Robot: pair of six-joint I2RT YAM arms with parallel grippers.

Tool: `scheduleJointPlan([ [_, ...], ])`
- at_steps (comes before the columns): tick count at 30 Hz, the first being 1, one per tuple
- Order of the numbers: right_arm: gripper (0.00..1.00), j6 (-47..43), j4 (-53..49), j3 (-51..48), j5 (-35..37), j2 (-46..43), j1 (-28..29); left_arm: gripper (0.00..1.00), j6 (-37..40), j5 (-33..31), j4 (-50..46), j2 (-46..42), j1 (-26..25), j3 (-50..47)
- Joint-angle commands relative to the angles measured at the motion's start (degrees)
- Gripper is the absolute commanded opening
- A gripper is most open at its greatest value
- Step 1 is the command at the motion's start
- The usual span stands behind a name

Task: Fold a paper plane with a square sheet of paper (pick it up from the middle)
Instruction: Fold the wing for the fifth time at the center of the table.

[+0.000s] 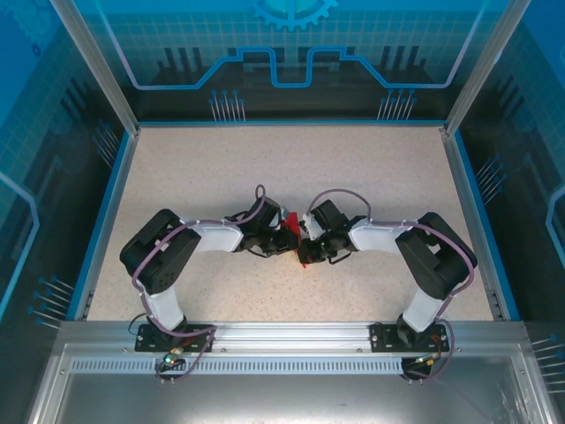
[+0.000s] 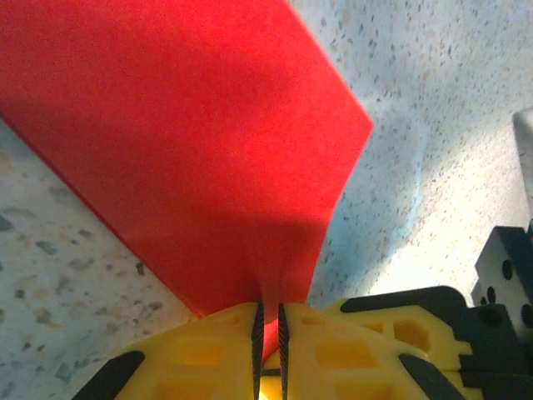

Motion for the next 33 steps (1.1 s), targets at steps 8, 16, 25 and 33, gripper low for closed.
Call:
scheduleJointPlan([
  [8, 0.02, -0.9, -5.0, -1.1, 4.3, 2.8, -0.3, 0.14, 5.8, -6.3, -5.6, 3.7, -0.7, 3.0],
  [16, 0.02, -2.7, -8.9, -4.6, 3.4, 0.8, -1.0, 0.14, 10.6, -6.6, -8.5, 5.5, 2.1, 7.5],
  [25, 0.03, -2.3, -9.0, -7.5, 2.3, -0.3, -1.5, 0.14, 14.7, -4.6, -9.9, 7.2, 4.9, 11.7],
  [33, 0.03, -2.5, -9.0, -7.0, 2.6, -0.2, -1.4, 0.14, 18.6, -2.0, -10.4, 6.0, 5.3, 14.3],
])
